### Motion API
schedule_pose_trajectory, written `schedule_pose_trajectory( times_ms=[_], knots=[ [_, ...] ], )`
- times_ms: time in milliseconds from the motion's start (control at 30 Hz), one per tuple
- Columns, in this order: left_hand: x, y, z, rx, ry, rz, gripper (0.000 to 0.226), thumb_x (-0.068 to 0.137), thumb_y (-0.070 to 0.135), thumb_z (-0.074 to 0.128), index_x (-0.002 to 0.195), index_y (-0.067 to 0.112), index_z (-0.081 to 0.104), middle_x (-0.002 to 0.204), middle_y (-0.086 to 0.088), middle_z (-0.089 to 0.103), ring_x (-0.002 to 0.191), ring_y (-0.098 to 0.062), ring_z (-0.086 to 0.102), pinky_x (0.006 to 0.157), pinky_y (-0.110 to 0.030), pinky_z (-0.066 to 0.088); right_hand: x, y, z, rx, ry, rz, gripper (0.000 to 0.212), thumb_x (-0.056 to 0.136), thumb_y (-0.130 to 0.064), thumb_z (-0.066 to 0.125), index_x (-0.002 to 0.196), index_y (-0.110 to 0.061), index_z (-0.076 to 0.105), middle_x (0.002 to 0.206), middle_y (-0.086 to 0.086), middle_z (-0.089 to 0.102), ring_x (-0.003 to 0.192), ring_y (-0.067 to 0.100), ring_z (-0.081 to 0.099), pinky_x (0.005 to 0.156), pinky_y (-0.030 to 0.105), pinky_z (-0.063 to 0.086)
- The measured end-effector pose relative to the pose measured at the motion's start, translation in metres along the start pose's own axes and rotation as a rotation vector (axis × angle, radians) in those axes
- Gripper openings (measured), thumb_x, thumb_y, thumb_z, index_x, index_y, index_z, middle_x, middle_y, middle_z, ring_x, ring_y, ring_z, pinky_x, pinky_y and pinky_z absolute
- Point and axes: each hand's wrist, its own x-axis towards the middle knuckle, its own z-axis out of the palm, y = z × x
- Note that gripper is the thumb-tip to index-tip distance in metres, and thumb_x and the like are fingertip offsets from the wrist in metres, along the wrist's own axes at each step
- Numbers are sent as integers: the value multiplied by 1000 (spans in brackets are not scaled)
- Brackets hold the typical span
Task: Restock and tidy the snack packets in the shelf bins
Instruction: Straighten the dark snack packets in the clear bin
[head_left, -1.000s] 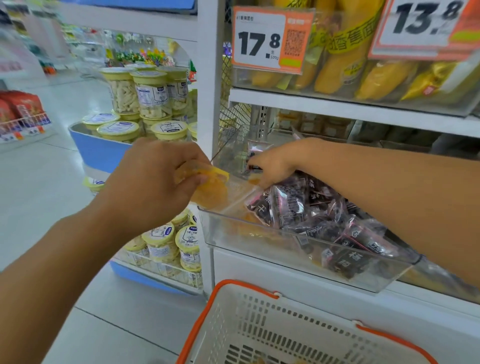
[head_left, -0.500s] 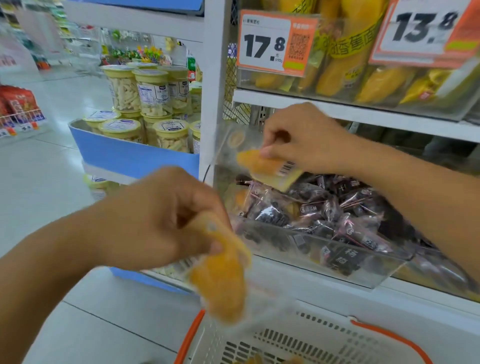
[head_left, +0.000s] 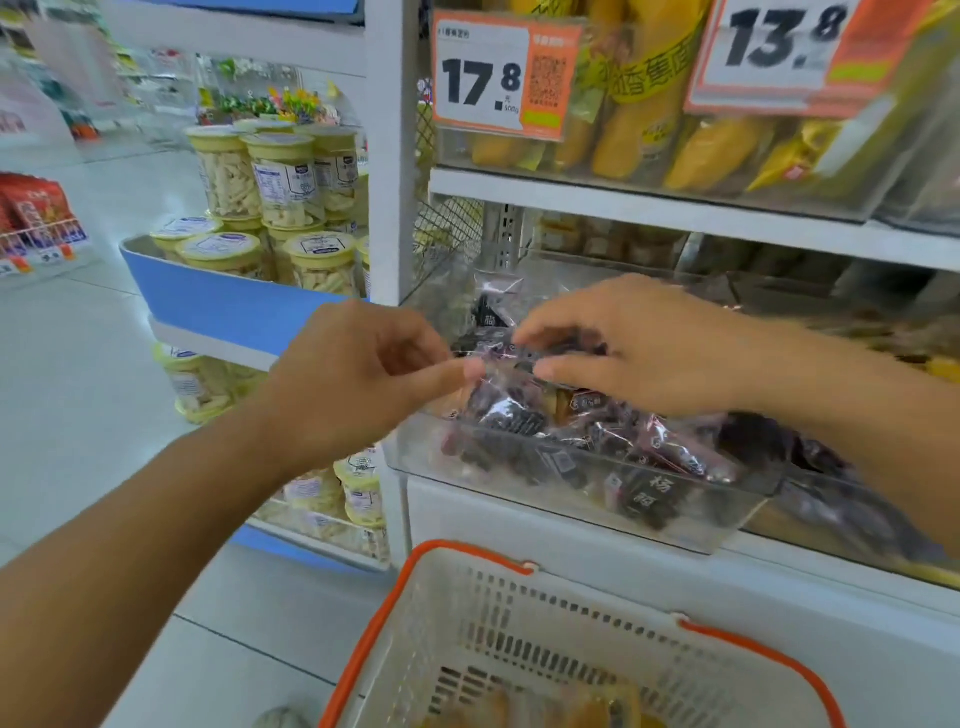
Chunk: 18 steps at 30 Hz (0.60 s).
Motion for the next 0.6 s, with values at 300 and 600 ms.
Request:
schedule_pose_trajectory(
  times_ms=[300, 600],
  knots=[
    [27, -28, 50, 452, -404, -114, 83, 76, 85, 39, 128, 21, 52, 121, 0, 63, 108, -21, 61, 87, -38, 51, 87, 12, 38, -175, -417, -54, 36, 83, -55, 72, 87, -20, 76, 73, 0, 71, 66, 15, 61, 61, 29, 45],
    [18, -6, 92, 237, -345, 238, 26, 104, 46, 33, 111, 26, 46, 81, 10, 53, 77, -14, 50, 72, -34, 39, 11, 58, -4, -136, -510, 18, 37, 96, -30, 67, 61, -24, 57, 55, -10, 50, 55, 7, 47, 58, 18, 32]
  ],
)
